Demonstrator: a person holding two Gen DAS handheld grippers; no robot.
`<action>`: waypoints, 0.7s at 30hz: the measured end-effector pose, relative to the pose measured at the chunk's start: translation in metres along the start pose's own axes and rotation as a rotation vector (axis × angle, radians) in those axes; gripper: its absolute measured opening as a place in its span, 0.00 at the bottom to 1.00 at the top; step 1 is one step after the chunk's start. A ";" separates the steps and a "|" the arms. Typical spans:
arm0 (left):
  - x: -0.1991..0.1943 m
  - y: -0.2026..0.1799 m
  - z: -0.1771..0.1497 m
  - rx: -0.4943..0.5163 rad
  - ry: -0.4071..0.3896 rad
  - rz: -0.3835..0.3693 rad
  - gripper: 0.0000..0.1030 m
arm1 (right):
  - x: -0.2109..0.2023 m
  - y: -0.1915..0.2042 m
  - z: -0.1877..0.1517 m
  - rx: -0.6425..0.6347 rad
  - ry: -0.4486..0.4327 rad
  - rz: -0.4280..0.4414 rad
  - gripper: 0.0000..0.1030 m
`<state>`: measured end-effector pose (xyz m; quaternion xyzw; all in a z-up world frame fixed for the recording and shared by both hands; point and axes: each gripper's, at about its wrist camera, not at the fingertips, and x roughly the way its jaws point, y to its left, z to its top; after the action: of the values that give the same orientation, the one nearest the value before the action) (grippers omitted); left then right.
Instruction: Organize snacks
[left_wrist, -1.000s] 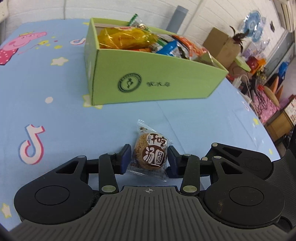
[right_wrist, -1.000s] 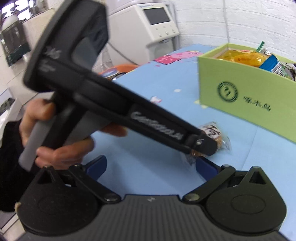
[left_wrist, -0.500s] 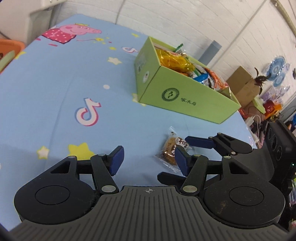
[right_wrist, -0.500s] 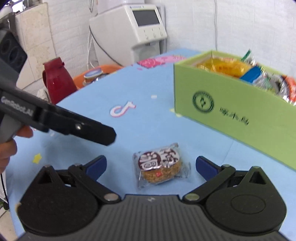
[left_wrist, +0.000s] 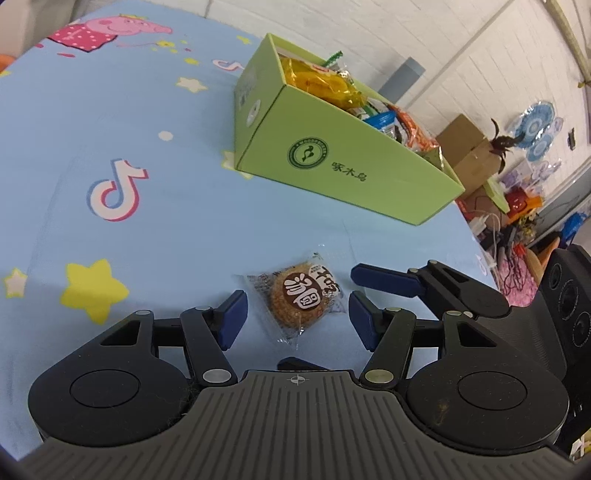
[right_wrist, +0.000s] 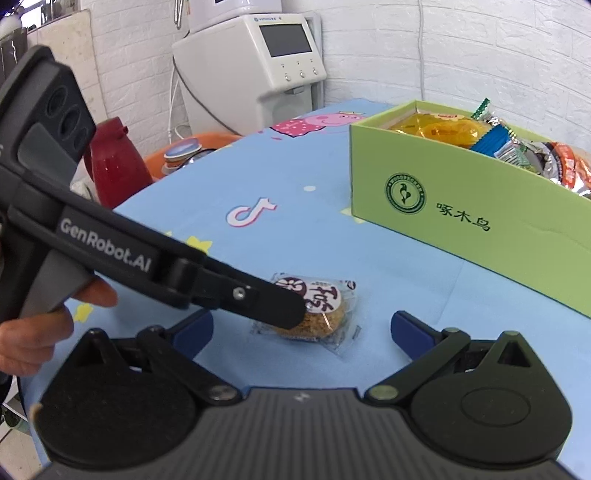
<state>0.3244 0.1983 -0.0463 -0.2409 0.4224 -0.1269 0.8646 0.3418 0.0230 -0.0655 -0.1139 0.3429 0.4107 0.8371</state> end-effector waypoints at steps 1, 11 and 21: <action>0.002 -0.001 -0.001 0.007 -0.006 -0.001 0.44 | 0.002 0.001 -0.002 -0.005 0.006 -0.005 0.96; 0.002 -0.020 0.017 0.023 -0.013 -0.025 0.13 | -0.007 -0.002 0.009 -0.012 -0.028 -0.078 0.65; 0.000 -0.073 0.133 0.152 -0.169 -0.017 0.16 | -0.031 -0.059 0.112 -0.039 -0.184 -0.155 0.68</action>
<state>0.4286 0.1776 0.0623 -0.1882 0.3353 -0.1451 0.9117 0.4277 0.0193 0.0322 -0.1180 0.2467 0.3601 0.8919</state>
